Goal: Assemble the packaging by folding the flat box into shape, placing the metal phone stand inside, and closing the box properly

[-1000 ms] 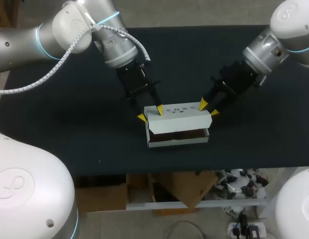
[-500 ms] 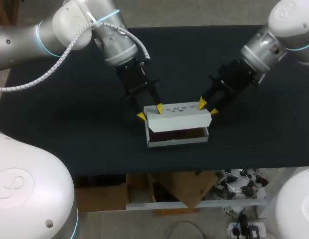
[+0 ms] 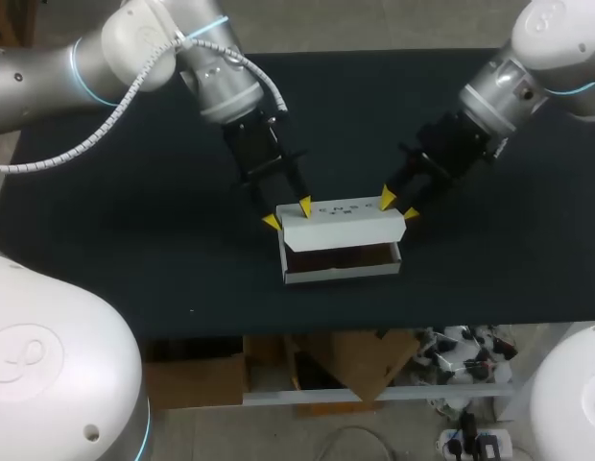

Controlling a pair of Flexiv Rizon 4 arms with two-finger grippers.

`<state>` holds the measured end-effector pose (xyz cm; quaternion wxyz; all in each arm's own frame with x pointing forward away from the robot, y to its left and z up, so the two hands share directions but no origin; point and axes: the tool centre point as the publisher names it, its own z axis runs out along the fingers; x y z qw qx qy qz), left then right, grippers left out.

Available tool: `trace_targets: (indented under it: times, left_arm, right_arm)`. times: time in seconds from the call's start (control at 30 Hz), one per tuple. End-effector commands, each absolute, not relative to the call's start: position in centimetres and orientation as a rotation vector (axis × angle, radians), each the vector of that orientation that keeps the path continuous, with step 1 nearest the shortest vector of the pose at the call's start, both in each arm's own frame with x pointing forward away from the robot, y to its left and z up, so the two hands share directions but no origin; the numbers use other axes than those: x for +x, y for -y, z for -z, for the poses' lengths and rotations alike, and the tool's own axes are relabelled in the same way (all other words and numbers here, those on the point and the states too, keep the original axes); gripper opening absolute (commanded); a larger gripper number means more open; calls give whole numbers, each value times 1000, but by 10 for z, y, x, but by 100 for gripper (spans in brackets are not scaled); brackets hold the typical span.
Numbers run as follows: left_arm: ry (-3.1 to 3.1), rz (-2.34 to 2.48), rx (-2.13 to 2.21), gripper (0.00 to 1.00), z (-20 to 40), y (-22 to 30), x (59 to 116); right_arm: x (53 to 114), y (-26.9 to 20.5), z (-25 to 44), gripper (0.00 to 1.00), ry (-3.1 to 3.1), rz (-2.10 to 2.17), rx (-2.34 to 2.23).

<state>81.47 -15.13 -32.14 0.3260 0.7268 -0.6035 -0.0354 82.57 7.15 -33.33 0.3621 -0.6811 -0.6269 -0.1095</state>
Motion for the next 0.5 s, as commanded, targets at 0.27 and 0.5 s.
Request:
trace_targets:
  times: [0.27,0.5]
  left_arm:
    - [1573,114,1892,52,321,157,820]
    - [1565,122,1882,53,320,158,822]
  right_arm:
    - [829,-77,332,39,1617,267,-1749]
    - [830,-77,332,39,1615,261,-1750]
